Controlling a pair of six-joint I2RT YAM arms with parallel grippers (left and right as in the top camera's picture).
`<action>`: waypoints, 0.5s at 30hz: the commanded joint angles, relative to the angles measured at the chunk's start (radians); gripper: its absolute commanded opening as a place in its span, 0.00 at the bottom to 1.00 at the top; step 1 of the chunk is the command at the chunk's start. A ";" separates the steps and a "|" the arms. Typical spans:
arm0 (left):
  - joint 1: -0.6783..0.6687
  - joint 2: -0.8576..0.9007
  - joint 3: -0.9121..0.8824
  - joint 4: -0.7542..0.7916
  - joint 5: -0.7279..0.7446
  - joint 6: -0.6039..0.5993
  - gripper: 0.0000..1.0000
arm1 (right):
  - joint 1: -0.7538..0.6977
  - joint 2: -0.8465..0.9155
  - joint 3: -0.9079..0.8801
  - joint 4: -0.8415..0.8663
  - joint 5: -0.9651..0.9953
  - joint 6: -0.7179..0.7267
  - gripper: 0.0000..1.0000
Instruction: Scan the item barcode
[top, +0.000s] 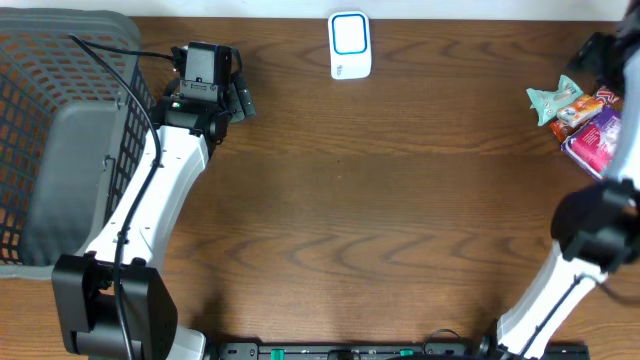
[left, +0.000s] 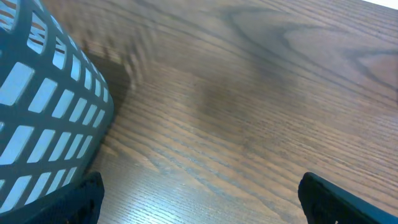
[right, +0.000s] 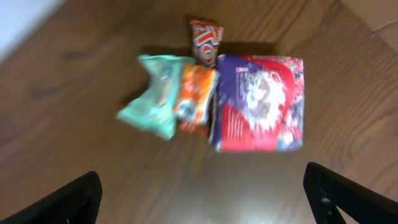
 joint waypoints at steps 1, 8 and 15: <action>0.004 0.002 -0.001 0.001 -0.006 -0.009 0.99 | 0.032 -0.105 0.006 -0.091 -0.149 -0.001 0.99; 0.004 0.002 -0.001 0.002 -0.006 -0.009 0.99 | 0.126 -0.185 0.006 -0.212 -0.182 -0.084 0.99; 0.004 0.002 -0.001 0.001 -0.006 -0.009 0.99 | 0.257 -0.268 -0.035 -0.227 -0.170 -0.113 0.99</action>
